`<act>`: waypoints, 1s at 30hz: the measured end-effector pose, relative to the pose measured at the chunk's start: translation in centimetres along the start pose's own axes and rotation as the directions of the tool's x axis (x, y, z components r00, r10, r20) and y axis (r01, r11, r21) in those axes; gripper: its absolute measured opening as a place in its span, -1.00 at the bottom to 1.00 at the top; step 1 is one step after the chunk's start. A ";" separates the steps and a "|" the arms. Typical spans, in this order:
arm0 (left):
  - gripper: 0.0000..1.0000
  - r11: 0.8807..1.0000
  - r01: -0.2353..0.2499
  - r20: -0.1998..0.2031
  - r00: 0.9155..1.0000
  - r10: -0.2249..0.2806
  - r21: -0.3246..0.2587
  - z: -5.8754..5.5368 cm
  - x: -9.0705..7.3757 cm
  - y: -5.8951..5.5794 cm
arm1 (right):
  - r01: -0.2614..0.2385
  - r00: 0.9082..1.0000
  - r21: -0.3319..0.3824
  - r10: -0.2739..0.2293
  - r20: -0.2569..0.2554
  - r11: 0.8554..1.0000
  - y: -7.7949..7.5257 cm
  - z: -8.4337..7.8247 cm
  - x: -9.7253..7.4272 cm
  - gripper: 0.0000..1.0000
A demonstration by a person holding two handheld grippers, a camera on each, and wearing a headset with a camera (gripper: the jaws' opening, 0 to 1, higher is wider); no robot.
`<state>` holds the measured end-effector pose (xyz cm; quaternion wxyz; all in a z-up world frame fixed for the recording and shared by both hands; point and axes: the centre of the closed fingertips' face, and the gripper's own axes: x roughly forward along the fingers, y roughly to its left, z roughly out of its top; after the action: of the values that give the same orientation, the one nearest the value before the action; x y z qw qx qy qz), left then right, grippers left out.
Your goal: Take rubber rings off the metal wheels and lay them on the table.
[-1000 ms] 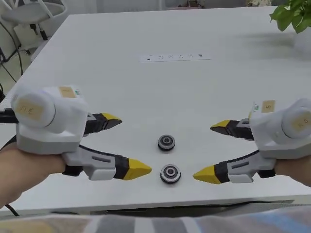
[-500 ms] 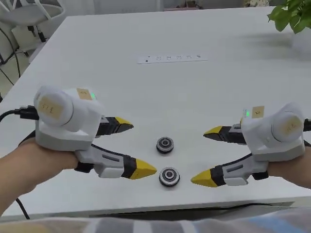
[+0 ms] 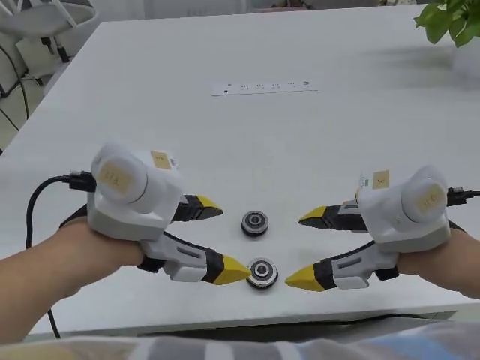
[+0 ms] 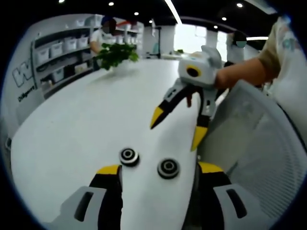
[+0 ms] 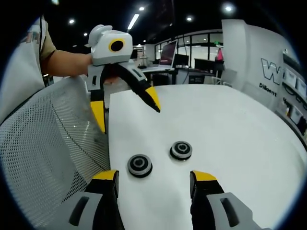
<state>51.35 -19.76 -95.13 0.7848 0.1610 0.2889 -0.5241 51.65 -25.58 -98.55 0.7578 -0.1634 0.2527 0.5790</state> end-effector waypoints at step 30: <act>-0.17 0.995 0.103 -0.077 0.992 -0.102 0.006 -1.7 3.9 -1.7 | -0.118 0.992 -0.012 0.117 -0.039 0.993 2.2 -1.4 2.2 -0.22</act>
<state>50.44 -22.31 -98.83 0.7443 0.1700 0.3241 -0.5586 49.77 -23.98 -100.88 0.7163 -0.1646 0.2723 0.6211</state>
